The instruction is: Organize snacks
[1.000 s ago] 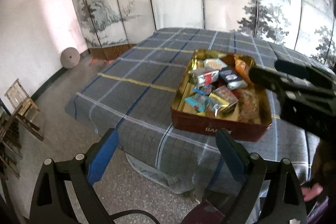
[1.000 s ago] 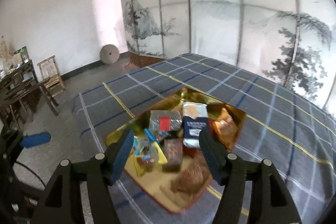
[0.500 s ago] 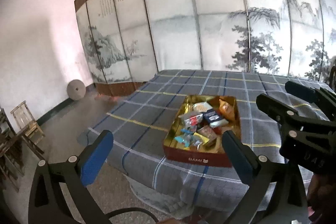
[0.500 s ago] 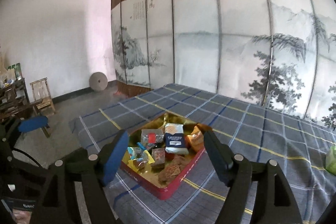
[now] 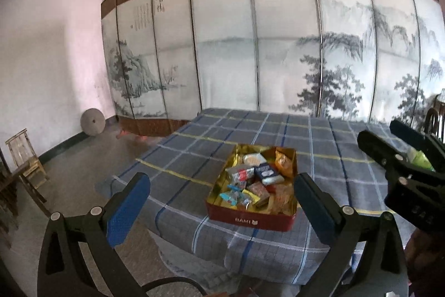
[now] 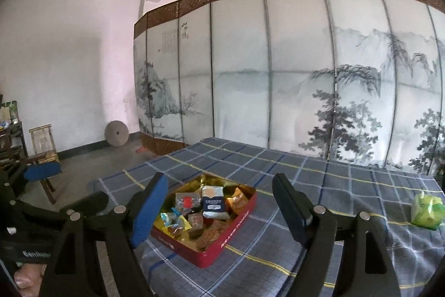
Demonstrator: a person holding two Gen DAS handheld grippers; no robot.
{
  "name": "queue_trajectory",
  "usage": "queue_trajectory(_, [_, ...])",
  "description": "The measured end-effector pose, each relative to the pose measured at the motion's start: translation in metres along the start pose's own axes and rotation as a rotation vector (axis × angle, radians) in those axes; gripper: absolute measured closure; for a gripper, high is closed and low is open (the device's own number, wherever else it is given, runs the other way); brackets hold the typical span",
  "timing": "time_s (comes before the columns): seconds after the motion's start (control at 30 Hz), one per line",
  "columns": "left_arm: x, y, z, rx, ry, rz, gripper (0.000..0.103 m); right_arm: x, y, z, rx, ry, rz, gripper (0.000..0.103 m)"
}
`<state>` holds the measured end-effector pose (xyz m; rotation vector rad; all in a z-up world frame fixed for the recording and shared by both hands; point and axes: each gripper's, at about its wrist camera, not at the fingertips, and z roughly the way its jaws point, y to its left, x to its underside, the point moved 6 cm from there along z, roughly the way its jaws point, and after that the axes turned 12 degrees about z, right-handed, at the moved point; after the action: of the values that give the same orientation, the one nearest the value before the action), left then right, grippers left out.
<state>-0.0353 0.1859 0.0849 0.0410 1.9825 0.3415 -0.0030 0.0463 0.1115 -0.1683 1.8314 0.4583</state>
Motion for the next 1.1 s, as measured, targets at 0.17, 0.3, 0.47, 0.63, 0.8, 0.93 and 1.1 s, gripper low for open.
queue_trajectory(0.17, [-0.007,0.002,-0.013,0.013,-0.017,0.012,0.000,-0.008,-0.005,-0.012,0.020,-0.029,0.016,0.022])
queue_trajectory(0.3, [-0.007,0.003,-0.017,0.066,-0.002,0.005,0.000,-0.009,-0.004,-0.018,0.022,-0.033,0.007,0.022])
queue_trajectory(0.47, [-0.008,0.002,-0.024,0.055,-0.016,0.002,0.000,-0.011,-0.001,-0.022,0.021,-0.036,0.001,0.022])
queue_trajectory(0.63, [-0.007,0.003,-0.026,0.068,-0.017,-0.027,0.000,-0.010,-0.001,-0.023,0.025,-0.031,-0.001,0.022])
queue_trajectory(0.8, [0.000,0.003,-0.017,0.075,0.029,-0.024,0.000,-0.004,0.002,-0.020,0.030,-0.008,-0.007,0.022])
queue_trajectory(0.93, [0.007,0.003,-0.013,0.056,0.042,-0.013,0.000,-0.001,0.005,-0.021,0.032,-0.003,-0.017,0.022])
queue_trajectory(1.1, [0.017,0.003,-0.007,0.052,0.054,-0.014,0.000,0.005,0.010,-0.027,0.036,-0.001,-0.037,0.022])
